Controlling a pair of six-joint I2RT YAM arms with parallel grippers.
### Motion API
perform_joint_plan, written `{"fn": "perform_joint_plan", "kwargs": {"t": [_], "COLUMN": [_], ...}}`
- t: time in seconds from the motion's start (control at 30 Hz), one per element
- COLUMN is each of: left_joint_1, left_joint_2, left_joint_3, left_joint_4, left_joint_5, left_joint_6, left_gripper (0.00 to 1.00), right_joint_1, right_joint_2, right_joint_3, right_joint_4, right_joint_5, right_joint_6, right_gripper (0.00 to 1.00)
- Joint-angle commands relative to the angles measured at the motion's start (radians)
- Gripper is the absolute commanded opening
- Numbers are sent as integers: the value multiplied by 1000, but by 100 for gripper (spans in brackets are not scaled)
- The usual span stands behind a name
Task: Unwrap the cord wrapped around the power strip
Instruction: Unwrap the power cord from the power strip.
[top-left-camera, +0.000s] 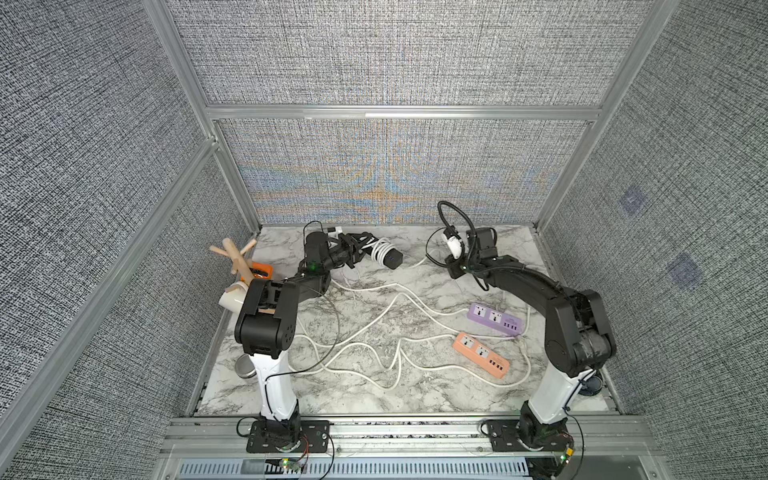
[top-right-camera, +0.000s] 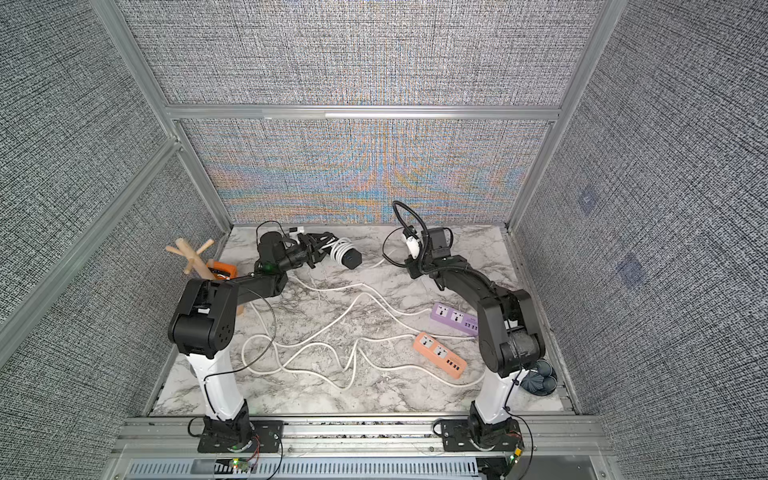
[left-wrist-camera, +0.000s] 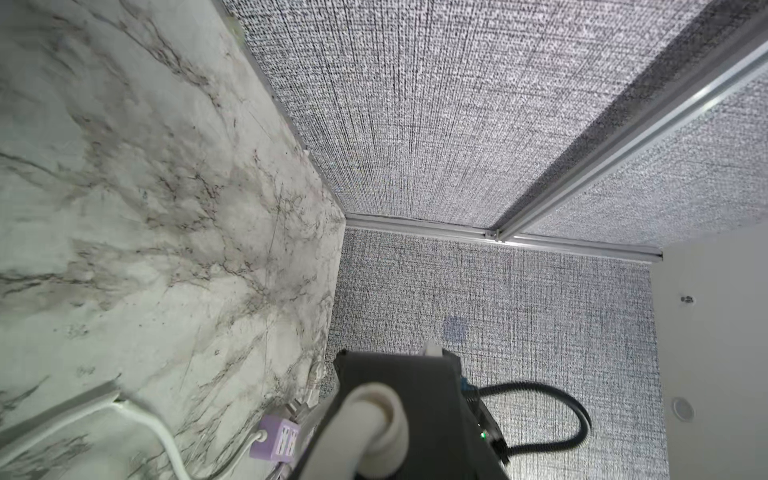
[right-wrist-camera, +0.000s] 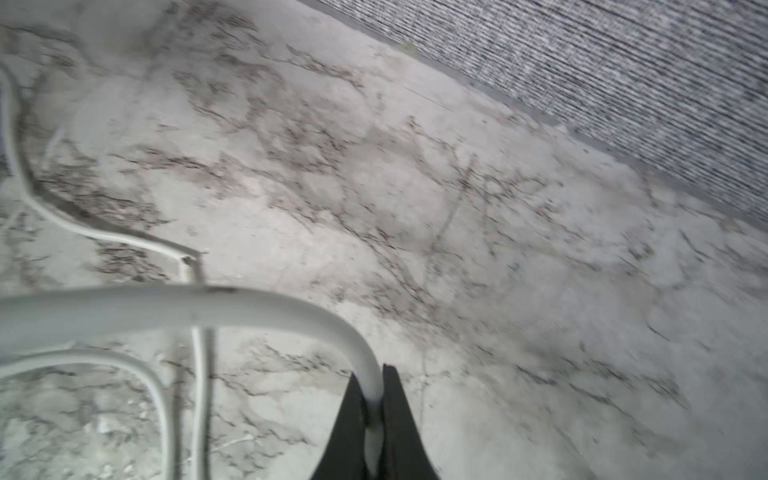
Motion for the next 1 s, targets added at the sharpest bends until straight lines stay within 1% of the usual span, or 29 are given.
{"fn": "perform_joint_plan", "kwargs": {"t": [0.0, 0.07, 0.13, 0.2, 0.27, 0.3, 0.33, 0.37, 0.4, 0.43, 0.57, 0.63, 0.67, 0.77, 0.87, 0.93, 0.97], "left_joint_1": [3, 3, 3, 3, 2, 1, -1, -4, -6, -9, -10, -11, -11, -18, -23, -24, -24], "left_joint_2": [-2, 6, 13, 18, 18, 18, 18, 34, 45, 45, 46, 47, 48, 45, 34, 28, 29], "left_joint_3": [-15, -31, -45, -54, -54, -52, -50, -48, -45, -43, -40, -35, -31, -13, -5, 0, 2], "left_joint_4": [92, 116, 154, 166, 167, 167, 164, 161, 158, 153, 135, 129, 128, 131, 128, 126, 123], "left_joint_5": [37, 29, 21, 13, 9, 9, 9, 12, 15, 19, 30, 41, 48, 80, 91, 97, 100], "left_joint_6": [-6, -20, -38, -44, -47, -49, -48, -48, -44, -42, -24, -17, -15, -11, -12, -13, -12], "left_gripper": [0, 0, 0, 0, 0, 1, 0, 0, 0, 0, 0, 0, 0, 0, 0, 0, 0], "right_joint_1": [-29, -33, -34, -35, -39, -45, -56, -68, -81, -89, -96, -91, -82, -18, 51, 59, 58], "right_joint_2": [-7, -4, 4, 11, 18, 20, 15, 9, 0, -9, -61, -89, -103, -140, -131, -90, -62], "right_joint_3": [-4, 0, 2, -1, -1, -2, -2, -4, -4, -7, -14, -8, -12, -21, -40, -47, -27], "right_joint_4": [-36, -59, -85, -91, -96, -103, -108, -111, -117, -121, -161, -199, -197, -141, -10, 99, 115], "right_joint_5": [98, 175, 220, 214, 153, 96, 18, -57, -147, -215, -372, -447, -456, -411, -456, -464, -466], "right_joint_6": [-33, -37, -43, -44, -44, -45, -42, -41, -40, -41, -92, -123, -122, -101, -105, -111, -109], "right_gripper": [0, 0, 0, 0, 0, 4, 19, 30, 40, 45, 58, 60, 61, 64, 64, 64, 64]}}
